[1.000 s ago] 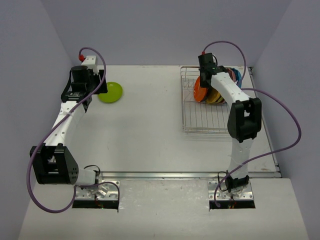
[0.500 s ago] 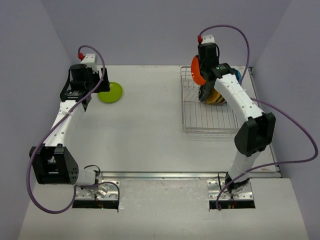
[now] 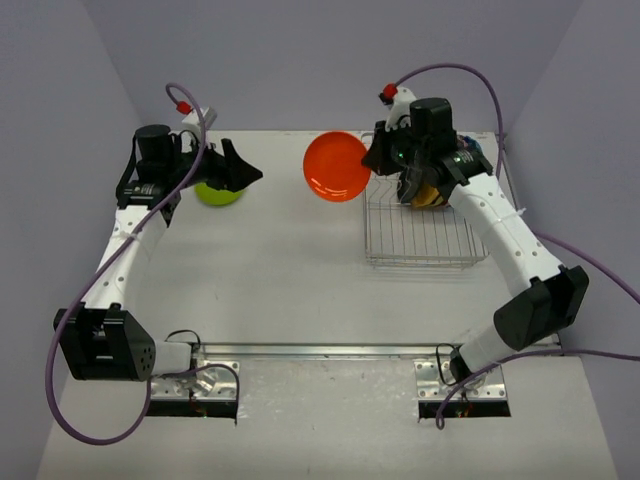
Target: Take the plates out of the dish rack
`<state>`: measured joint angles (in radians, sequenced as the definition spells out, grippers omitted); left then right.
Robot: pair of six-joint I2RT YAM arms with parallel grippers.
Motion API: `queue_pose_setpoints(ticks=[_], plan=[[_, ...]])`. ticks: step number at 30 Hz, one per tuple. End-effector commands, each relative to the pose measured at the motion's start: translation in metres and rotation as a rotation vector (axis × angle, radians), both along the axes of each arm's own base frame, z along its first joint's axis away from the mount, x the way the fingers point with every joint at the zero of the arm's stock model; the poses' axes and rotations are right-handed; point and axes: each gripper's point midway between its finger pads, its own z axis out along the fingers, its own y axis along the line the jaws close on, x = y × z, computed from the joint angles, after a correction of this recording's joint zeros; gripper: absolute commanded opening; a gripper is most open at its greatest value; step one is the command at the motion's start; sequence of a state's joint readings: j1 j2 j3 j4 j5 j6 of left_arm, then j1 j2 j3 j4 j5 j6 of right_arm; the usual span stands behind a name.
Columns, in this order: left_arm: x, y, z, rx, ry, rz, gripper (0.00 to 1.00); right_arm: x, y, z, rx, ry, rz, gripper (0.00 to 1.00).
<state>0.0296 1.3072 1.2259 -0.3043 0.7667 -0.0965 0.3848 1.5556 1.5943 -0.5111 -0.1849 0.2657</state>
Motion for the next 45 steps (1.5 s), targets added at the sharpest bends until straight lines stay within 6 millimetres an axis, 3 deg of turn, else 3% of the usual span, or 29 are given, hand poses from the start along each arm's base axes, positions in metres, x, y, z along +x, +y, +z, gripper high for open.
queue_pose_setpoints(ticks=[1, 9, 14, 17, 21, 22, 25, 28, 29, 32, 35, 38, 45], plan=[[-0.021, -0.042, 0.013, -0.051, -0.019, -0.177, 0.74, -0.049, 0.057, -0.006, 0.139, 0.08, 0.263, 0.0], [-0.029, -0.084, -0.022, 0.014, 0.053, -0.272, 0.63, -0.06, 0.074, -0.012, 0.135, 0.094, 0.317, 0.0], [-0.03, -0.099, -0.044, 0.05, 0.103, -0.294, 0.35, -0.061, 0.076, -0.013, 0.137, 0.099, 0.323, 0.0], [-0.024, -0.096, -0.049, 0.064, 0.113, -0.259, 0.15, -0.06, 0.072, -0.016, 0.122, 0.093, 0.309, 0.0], [-0.016, -0.087, -0.05, 0.068, 0.118, -0.21, 0.0, -0.055, 0.065, -0.021, 0.095, 0.084, 0.264, 0.0], [-0.012, -0.082, -0.05, 0.057, 0.123, -0.192, 0.0, -0.052, 0.063, -0.023, 0.084, 0.084, 0.243, 0.07], [0.002, -0.059, -0.048, 0.0, 0.15, -0.142, 0.0, -0.045, 0.054, -0.026, 0.053, 0.079, 0.187, 0.44], [0.033, -0.004, -0.055, -0.057, 0.206, 0.011, 0.0, -0.039, 0.045, -0.029, 0.024, 0.067, 0.124, 0.9], [0.045, 0.016, -0.058, -0.06, 0.219, 0.073, 0.0, -0.036, 0.041, -0.03, 0.014, 0.062, 0.102, 0.97], [0.079, 0.075, -0.07, -0.057, 0.261, 0.265, 0.0, -0.03, 0.033, -0.031, -0.005, 0.052, 0.065, 0.99], [0.104, 0.111, -0.085, -0.058, 0.305, 0.371, 0.0, -0.03, 0.033, -0.035, -0.002, 0.066, 0.068, 0.99], [0.127, 0.132, -0.1, -0.074, 0.35, 0.432, 0.0, -0.029, 0.032, -0.039, -0.007, 0.073, 0.068, 0.99], [0.164, 0.155, -0.141, -0.129, 0.435, 0.47, 0.0, -0.029, 0.025, -0.045, -0.015, 0.088, 0.061, 0.99]])
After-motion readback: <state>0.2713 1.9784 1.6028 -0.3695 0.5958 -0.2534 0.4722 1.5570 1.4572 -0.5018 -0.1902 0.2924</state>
